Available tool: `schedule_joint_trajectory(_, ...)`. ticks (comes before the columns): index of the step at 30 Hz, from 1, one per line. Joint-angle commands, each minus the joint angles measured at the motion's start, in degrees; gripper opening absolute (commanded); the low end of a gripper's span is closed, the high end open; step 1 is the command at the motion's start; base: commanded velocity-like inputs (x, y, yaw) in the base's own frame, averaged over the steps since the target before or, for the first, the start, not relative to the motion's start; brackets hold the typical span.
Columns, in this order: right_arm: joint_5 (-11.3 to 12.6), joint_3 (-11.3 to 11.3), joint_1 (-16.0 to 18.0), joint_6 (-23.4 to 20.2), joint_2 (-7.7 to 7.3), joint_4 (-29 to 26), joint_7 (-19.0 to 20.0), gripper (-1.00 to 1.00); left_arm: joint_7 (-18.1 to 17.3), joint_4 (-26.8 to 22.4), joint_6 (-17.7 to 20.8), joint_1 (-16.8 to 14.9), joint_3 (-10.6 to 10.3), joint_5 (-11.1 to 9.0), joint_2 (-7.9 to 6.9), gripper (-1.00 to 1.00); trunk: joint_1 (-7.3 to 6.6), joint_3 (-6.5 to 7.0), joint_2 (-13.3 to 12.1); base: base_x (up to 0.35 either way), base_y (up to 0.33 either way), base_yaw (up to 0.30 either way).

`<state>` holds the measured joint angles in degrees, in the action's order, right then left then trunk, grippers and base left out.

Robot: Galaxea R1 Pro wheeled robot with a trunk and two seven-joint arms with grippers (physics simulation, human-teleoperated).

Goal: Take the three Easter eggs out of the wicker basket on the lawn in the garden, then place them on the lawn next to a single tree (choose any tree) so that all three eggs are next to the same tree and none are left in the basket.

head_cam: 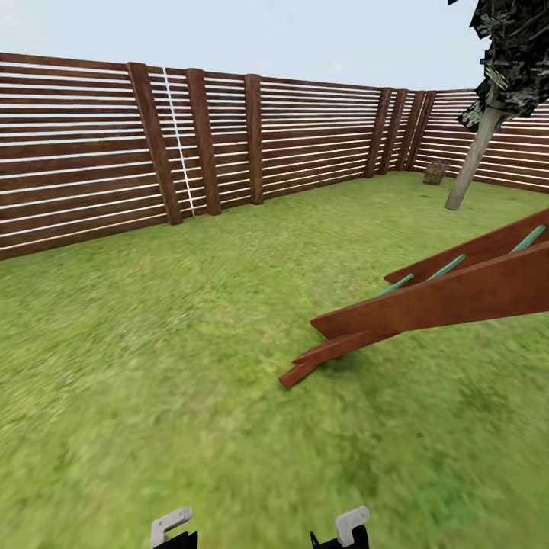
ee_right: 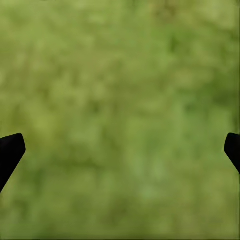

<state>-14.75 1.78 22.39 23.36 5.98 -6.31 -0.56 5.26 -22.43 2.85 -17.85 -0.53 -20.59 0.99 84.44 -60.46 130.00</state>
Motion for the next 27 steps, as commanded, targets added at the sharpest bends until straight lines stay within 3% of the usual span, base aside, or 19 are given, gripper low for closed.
schedule_joint_trajectory(1, 0.0, 0.2, 0.0, 0.2, -0.01, 0.0, -0.1, 1.00, 0.3, -0.1, 0.3, 0.0, 0.0, -0.3, 0.00, 1.00, -0.24, 0.14, -0.4, 0.000, 0.000, 0.000)
schedule_joint_trajectory(13, 0.0, 0.2, 0.0, 0.1, 0.17, 0.0, -0.1, 1.00, 0.3, -0.1, 0.3, 0.0, 0.0, -0.3, -0.02, 1.00, -2.87, 2.29, -5.2, 0.000, 0.000, 0.000)
schedule_joint_trajectory(22, 0.0, 0.2, 0.0, 0.1, 0.17, 0.0, 0.0, 1.00, 0.3, 0.0, 0.3, 0.0, -0.1, -0.3, -0.10, 1.00, -2.87, 2.29, -5.2, 0.005, 0.000, 0.000)
schedule_joint_trajectory(27, 0.0, 0.2, 0.0, 0.1, 0.17, 0.0, -0.1, 1.00, 0.3, 0.0, 0.3, 0.0, 0.0, -0.3, -0.28, 1.00, -2.87, 2.29, -5.2, 0.239, 0.000, 0.000)
